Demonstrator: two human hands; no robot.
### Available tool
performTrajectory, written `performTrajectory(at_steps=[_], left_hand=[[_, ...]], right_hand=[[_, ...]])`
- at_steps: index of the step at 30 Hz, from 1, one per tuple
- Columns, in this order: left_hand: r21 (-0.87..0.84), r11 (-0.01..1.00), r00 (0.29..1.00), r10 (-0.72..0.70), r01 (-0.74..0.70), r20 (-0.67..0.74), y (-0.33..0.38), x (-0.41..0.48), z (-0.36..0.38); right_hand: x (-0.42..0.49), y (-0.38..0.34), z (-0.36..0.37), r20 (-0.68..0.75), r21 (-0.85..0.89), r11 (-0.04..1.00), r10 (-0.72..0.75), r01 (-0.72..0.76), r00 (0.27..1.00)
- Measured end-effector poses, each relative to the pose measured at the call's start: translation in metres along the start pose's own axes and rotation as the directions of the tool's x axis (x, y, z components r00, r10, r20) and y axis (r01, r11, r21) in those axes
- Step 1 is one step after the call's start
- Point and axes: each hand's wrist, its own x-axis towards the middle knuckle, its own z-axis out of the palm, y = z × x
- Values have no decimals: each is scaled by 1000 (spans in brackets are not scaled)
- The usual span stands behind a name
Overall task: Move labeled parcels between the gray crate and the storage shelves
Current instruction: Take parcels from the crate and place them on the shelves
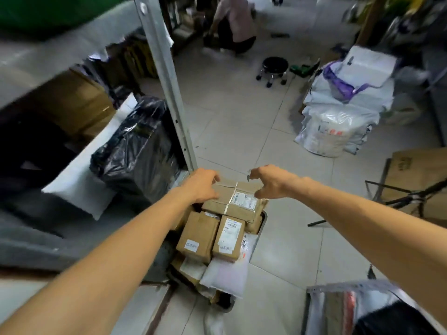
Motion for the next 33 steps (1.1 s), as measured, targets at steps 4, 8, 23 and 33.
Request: performTrajectory(at_steps=[4, 8, 23, 33], left_hand=[[-49, 997, 996, -63, 60, -56, 5, -65, -9], [-69, 988, 980, -146, 138, -133, 2, -139, -5], [-476, 606, 539, -792, 638, -285, -78, -545, 85], [-695, 144, 42, -986, 705, -162, 23, -775, 209]], right_hand=[[-39, -36, -18, -18, -56, 993, -107, 106, 994], [-75, -73, -16, 13, -106, 971, -217, 217, 976], [-200, -373, 70, 313, -333, 500, -741, 800, 593], [-395, -521, 173, 533, -235, -74, -843, 969, 65]])
